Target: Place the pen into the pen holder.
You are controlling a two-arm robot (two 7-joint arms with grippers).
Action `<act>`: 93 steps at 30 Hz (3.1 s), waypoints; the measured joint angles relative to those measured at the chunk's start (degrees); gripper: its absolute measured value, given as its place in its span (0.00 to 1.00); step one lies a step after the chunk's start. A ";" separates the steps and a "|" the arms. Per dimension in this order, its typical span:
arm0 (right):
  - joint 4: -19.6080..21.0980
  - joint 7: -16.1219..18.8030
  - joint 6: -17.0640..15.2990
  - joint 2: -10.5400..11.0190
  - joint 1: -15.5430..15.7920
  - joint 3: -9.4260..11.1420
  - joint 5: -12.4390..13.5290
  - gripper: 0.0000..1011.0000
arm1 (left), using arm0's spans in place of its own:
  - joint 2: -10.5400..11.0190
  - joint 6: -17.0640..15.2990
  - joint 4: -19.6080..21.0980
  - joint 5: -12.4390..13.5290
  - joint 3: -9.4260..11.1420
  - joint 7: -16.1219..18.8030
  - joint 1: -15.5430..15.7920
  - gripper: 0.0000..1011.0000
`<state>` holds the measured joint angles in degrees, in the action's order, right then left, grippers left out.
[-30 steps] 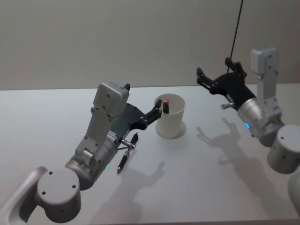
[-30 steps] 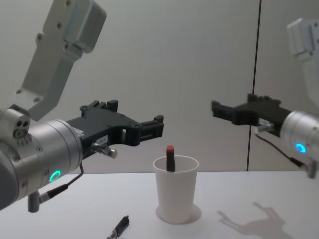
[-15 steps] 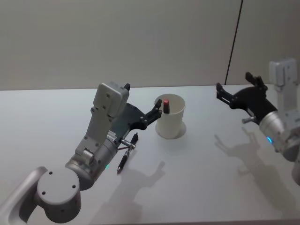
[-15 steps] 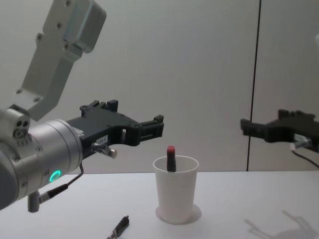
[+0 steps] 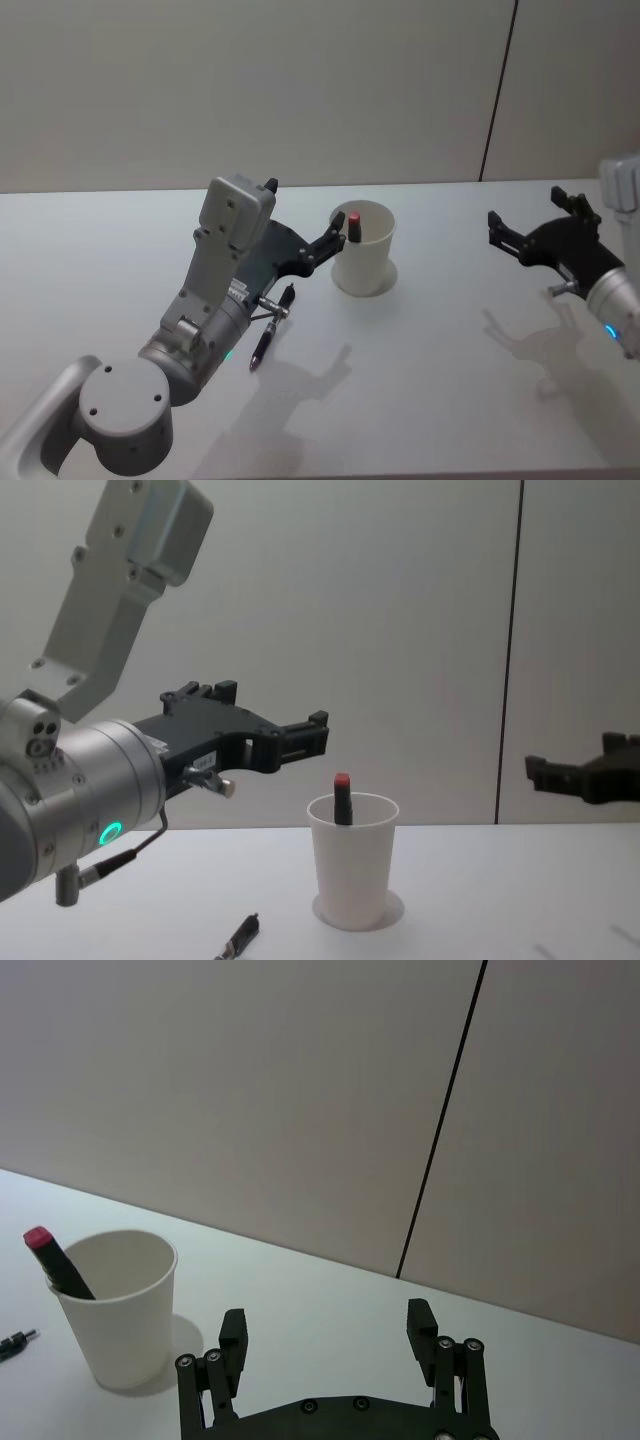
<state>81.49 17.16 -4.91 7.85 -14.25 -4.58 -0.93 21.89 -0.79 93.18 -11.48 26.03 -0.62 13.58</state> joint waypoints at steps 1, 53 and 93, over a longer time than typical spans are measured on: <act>0.28 0.07 -0.31 0.13 0.23 0.06 -0.07 0.99 | 0.00 0.00 0.00 0.00 0.00 0.00 0.00 0.99; 5.01 1.19 -4.20 2.64 4.75 1.11 -1.75 0.99 | 3.96 -22.00 6.75 -4.33 -2.12 0.43 -3.53 0.99; 5.07 1.18 -4.24 2.68 4.82 1.10 -1.75 0.99 | 1.56 -24.27 -9.33 -9.96 -4.93 -7.91 1.40 0.99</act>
<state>86.57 18.34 -9.16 10.53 -9.43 -3.47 -2.68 23.45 -25.07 83.84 -21.44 21.09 -8.53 14.99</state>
